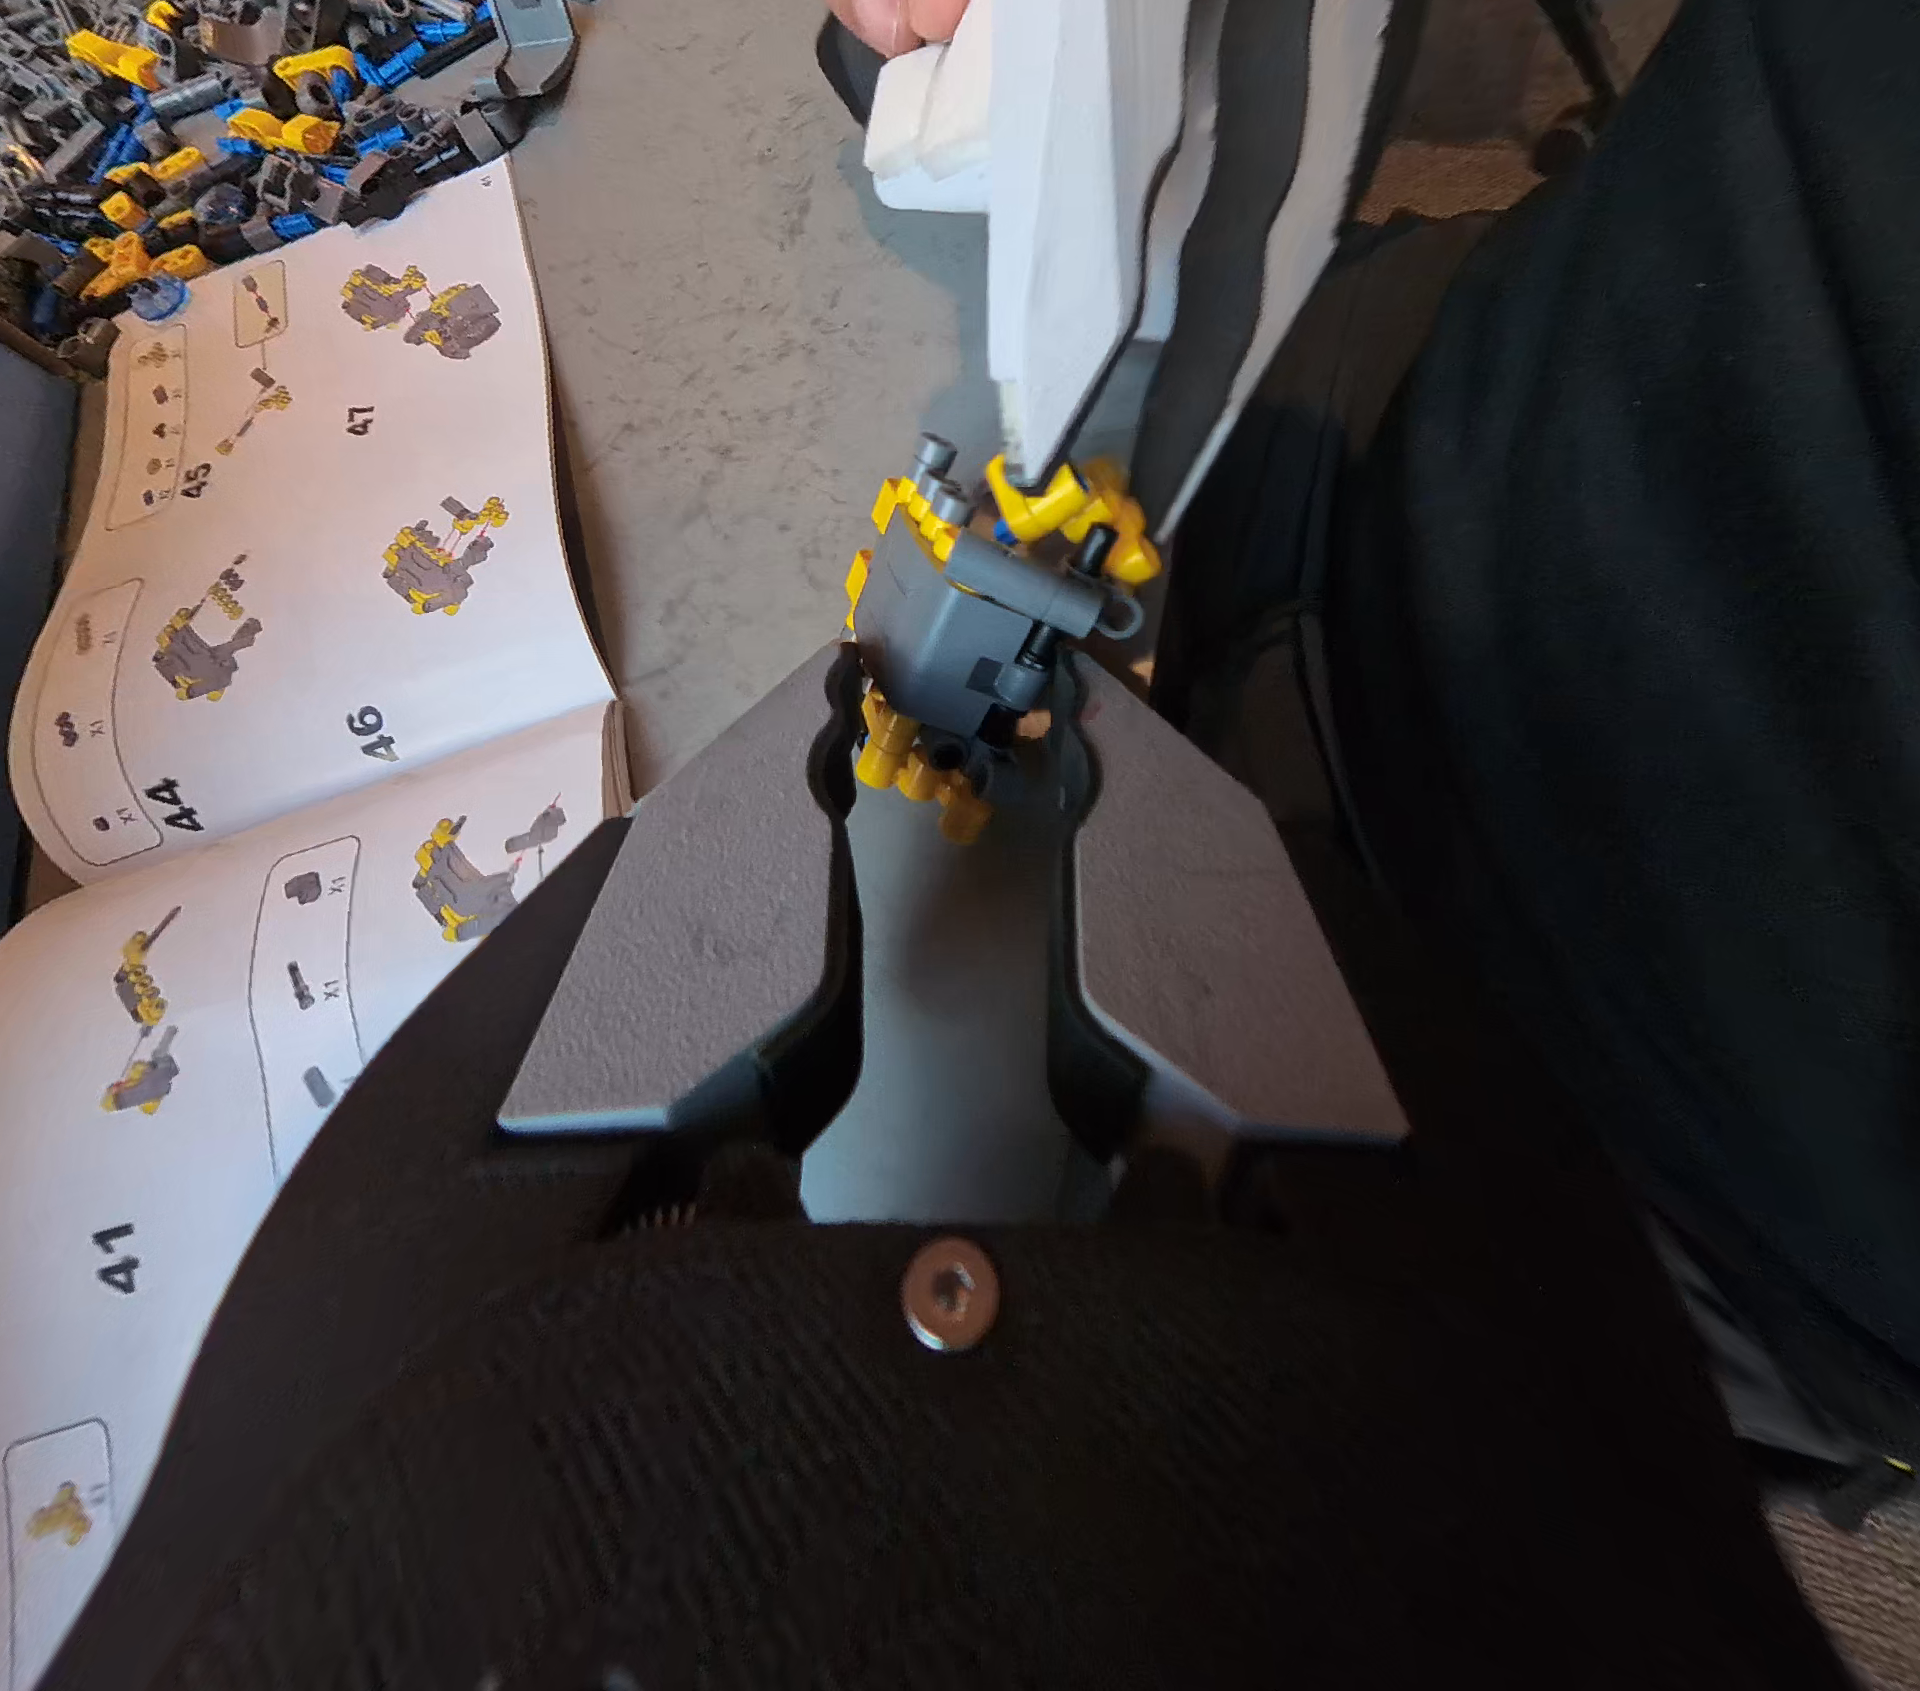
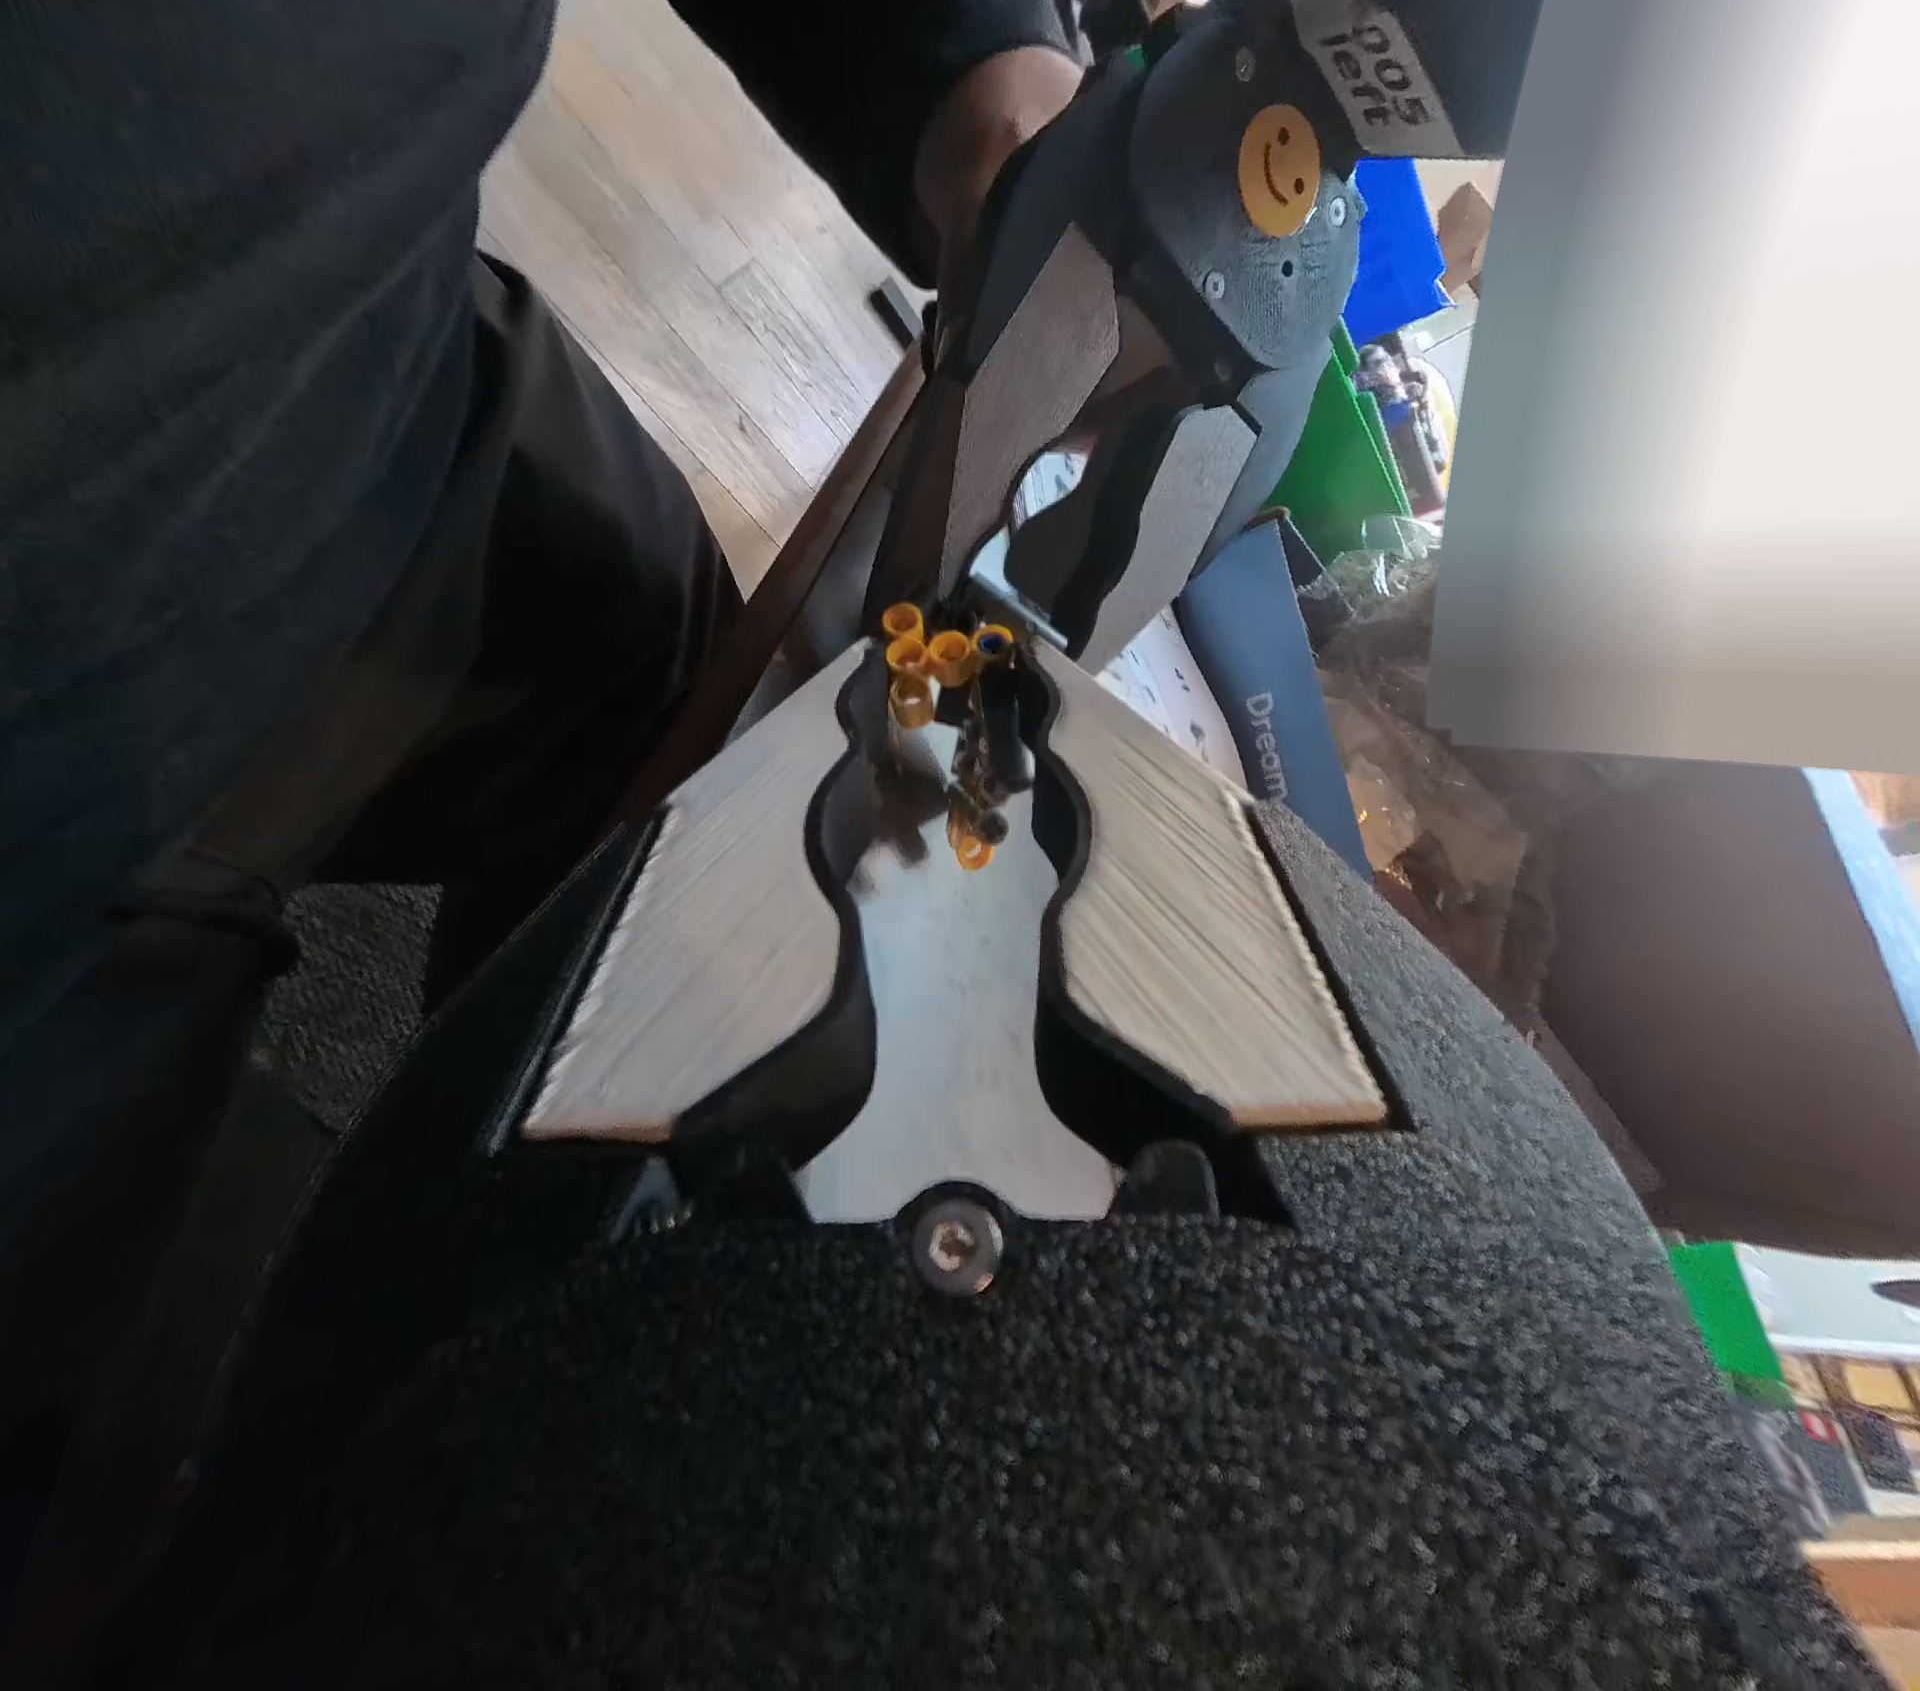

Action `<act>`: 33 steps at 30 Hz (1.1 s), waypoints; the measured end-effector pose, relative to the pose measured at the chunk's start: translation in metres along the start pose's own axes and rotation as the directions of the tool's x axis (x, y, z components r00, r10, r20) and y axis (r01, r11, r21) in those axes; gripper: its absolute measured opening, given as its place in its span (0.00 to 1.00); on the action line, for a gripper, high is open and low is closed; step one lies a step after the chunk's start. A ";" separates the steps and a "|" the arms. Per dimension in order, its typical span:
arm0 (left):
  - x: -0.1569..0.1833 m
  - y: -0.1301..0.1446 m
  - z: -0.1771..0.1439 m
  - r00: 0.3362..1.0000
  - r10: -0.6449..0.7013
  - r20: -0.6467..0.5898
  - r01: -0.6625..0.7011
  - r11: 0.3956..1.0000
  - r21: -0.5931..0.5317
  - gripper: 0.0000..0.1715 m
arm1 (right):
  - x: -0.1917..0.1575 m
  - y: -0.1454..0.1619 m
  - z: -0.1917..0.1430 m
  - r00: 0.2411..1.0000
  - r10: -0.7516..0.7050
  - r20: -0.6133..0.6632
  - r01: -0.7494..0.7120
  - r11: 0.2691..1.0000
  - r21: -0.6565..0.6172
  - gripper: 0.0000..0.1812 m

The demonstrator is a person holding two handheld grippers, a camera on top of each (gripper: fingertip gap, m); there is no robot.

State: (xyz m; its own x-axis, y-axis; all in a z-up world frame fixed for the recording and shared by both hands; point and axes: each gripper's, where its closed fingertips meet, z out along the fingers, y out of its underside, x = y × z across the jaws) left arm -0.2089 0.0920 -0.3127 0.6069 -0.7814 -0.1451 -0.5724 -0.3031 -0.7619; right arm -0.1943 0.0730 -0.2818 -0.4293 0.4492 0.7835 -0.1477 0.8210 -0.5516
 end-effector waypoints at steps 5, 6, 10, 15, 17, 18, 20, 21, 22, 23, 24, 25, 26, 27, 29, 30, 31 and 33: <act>-0.002 0.000 0.002 0.996 0.067 0.059 -0.066 0.998 -0.017 0.19 | -0.004 0.001 0.001 1.000 -0.008 0.019 0.008 1.000 0.000 0.12; -0.002 0.000 0.002 0.996 0.073 0.060 -0.072 0.997 -0.016 0.19 | -0.005 0.001 0.001 1.000 -0.010 0.021 0.010 1.000 0.001 0.12; -0.005 -0.001 0.001 0.999 0.022 0.040 -0.022 1.000 -0.004 0.19 | -0.003 0.001 -0.002 0.999 0.029 0.030 -0.029 1.000 0.007 0.12; -0.004 -0.006 0.007 0.997 -0.071 -0.016 0.071 0.997 0.002 0.19 | 0.008 0.005 -0.015 0.975 0.214 0.053 -0.216 0.975 0.046 0.12; -0.008 -0.007 0.007 0.996 -0.088 -0.015 0.088 0.996 0.003 0.19 | 0.007 0.016 -0.020 0.974 0.218 0.068 -0.218 0.976 -0.005 0.12; -0.011 -0.007 0.007 0.995 -0.101 -0.013 0.101 0.995 0.004 0.19 | 0.008 0.026 -0.022 0.977 0.203 0.066 -0.199 0.978 -0.059 0.12; -0.019 -0.006 0.007 0.993 -0.117 0.009 0.117 0.993 0.008 0.18 | 0.007 0.048 -0.025 0.983 0.174 0.063 -0.162 0.974 -0.159 0.12; -0.024 -0.005 0.007 0.991 -0.128 0.028 0.128 0.992 0.009 0.18 | 0.003 0.057 -0.026 0.980 0.180 0.084 -0.160 0.967 -0.198 0.12; -0.030 -0.004 0.007 0.988 -0.142 0.055 0.142 0.990 0.009 0.18 | -0.001 0.063 -0.026 0.976 0.192 0.098 -0.167 0.961 -0.221 0.12; -0.037 -0.003 0.007 0.983 -0.158 0.098 0.158 0.987 0.008 0.18 | -0.001 0.063 -0.026 0.975 0.203 0.095 -0.178 0.959 -0.221 0.12; -0.042 -0.003 0.007 0.977 -0.165 0.136 0.165 0.986 0.006 0.18 | 0.000 0.063 -0.027 0.972 0.216 0.093 -0.191 0.956 -0.222 0.12; -0.045 -0.003 0.007 0.974 -0.155 0.166 0.157 0.988 0.003 0.18 | 0.000 0.064 -0.027 0.968 0.234 0.096 -0.206 0.950 -0.236 0.14; -0.049 -0.003 0.008 0.969 -0.132 0.209 0.135 0.991 -0.002 0.18 | 0.000 0.066 -0.028 0.964 0.248 0.094 -0.219 0.944 -0.249 0.16; -0.052 -0.003 0.008 0.962 -0.099 0.256 0.106 0.994 -0.014 0.18 | 0.000 0.066 -0.029 0.962 0.258 0.092 -0.228 0.940 -0.253 0.16; -0.053 -0.001 0.010 0.944 -0.012 0.328 0.035 0.997 -0.063 0.18 | 0.002 0.067 -0.034 0.954 0.290 0.081 -0.261 0.931 -0.255 0.17; -0.054 -0.001 0.012 0.931 0.036 0.364 -0.003 0.996 -0.092 0.18 | 0.005 0.066 -0.036 0.946 0.316 0.069 -0.290 0.924 -0.249 0.18; -0.054 0.000 0.013 0.915 0.085 0.395 -0.039 0.992 -0.123 0.18 | 0.010 0.064 -0.038 0.937 0.346 0.050 -0.326 0.916 -0.235 0.18; -0.055 -0.002 0.015 0.875 0.161 0.456 -0.095 0.982 -0.163 0.18 | 0.026 0.055 -0.038 0.909 0.417 -0.007 -0.410 0.891 -0.194 0.16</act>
State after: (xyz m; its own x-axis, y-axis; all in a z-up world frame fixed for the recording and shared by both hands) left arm -0.2334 0.1438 -0.3129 0.6907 -0.4838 -0.5375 -0.7099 -0.3120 -0.6315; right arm -0.1796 0.1436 -0.2810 -0.4460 0.7527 0.4843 0.2171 0.6159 -0.7573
